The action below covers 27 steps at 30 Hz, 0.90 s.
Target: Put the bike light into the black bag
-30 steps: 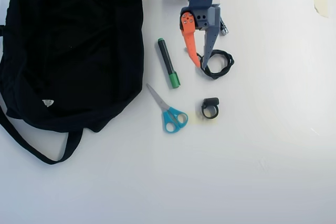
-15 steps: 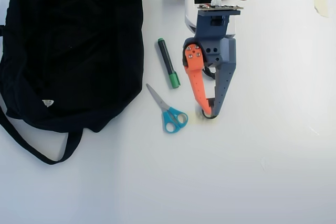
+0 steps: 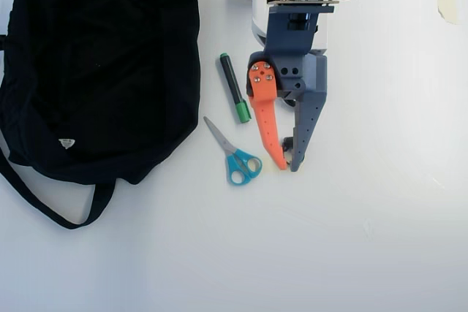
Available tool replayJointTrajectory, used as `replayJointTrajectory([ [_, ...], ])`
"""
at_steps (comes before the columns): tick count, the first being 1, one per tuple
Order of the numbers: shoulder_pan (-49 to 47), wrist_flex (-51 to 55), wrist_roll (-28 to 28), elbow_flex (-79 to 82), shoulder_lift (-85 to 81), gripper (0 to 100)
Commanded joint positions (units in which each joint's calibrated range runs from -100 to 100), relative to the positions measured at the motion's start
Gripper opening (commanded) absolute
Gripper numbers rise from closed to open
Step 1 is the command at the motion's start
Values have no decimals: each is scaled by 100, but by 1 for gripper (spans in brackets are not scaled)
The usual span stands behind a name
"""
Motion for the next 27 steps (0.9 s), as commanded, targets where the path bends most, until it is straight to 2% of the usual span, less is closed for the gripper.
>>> replayJointTrajectory([
  [1,14,36,25,-211,-137,2],
  [5,-1,70,30,121,-261,2],
  [7,-1,484,30,220,-444,2],
  [15,44,2758,36,139,-884,2],
  [24,-24,6126,30,139,-1208,2],
  [27,-16,6832,30,139,-1208,2],
])
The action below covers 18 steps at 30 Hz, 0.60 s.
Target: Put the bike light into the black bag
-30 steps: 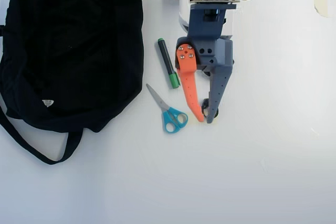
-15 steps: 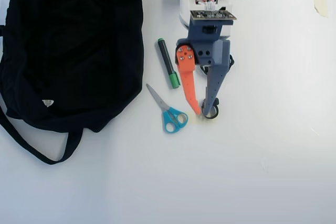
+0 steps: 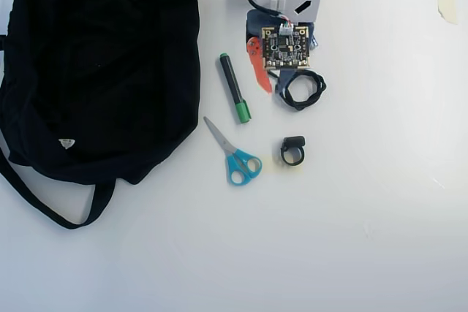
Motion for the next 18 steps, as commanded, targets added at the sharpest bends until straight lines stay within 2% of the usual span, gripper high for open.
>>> replayJointTrajectory([
  [1,-9,873,31,-152,-269,2],
  [8,-9,1458,602,-53,-693,2],
  [13,-9,1450,975,-44,-618,2],
  [14,-16,1372,1190,-44,-576,2],
  [18,-16,1010,1384,19,-568,2],
])
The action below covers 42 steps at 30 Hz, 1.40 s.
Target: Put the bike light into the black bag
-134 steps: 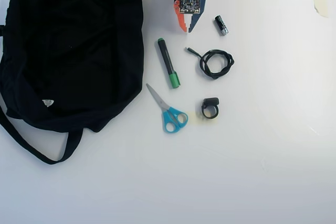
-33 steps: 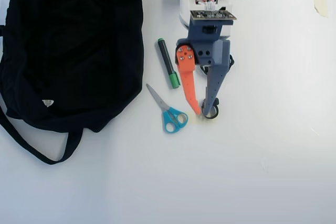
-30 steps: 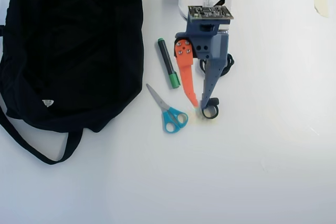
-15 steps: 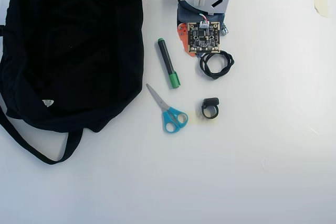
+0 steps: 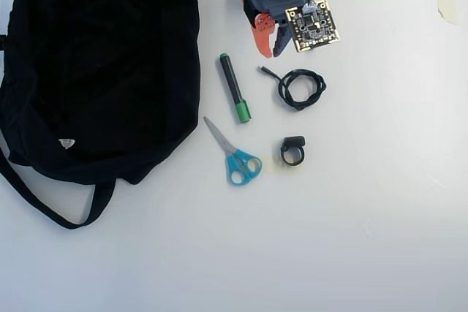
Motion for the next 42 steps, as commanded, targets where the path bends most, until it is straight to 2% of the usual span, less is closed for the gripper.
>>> replayJointTrajectory([
  [1,-23,-587,181,82,-70,2],
  [6,-143,-1225,202,334,-70,2],
  [12,-360,-1225,832,621,-62,2],
  [16,-427,-1208,937,648,104,2],
  [21,-495,-1225,737,343,760,3],
  [33,-898,-1139,61,-2577,3498,3],
  [42,-1093,-1139,-249,-3970,4918,3],
])
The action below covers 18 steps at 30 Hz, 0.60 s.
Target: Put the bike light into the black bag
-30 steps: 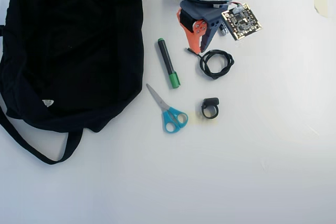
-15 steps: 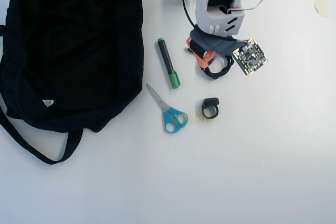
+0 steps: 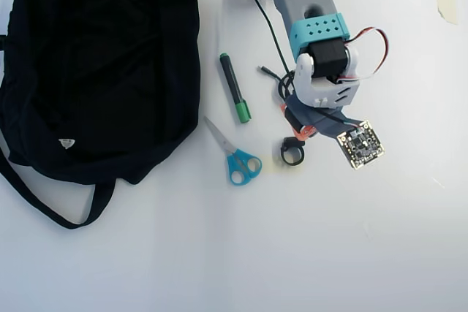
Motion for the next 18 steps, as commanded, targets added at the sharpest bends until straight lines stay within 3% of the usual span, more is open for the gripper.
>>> replayJointTrajectory([
  [1,-146,3,-135,-695,202,3],
  [16,-407,3,-507,-695,517,3],
  [18,-392,3,-496,-677,517,8],
])
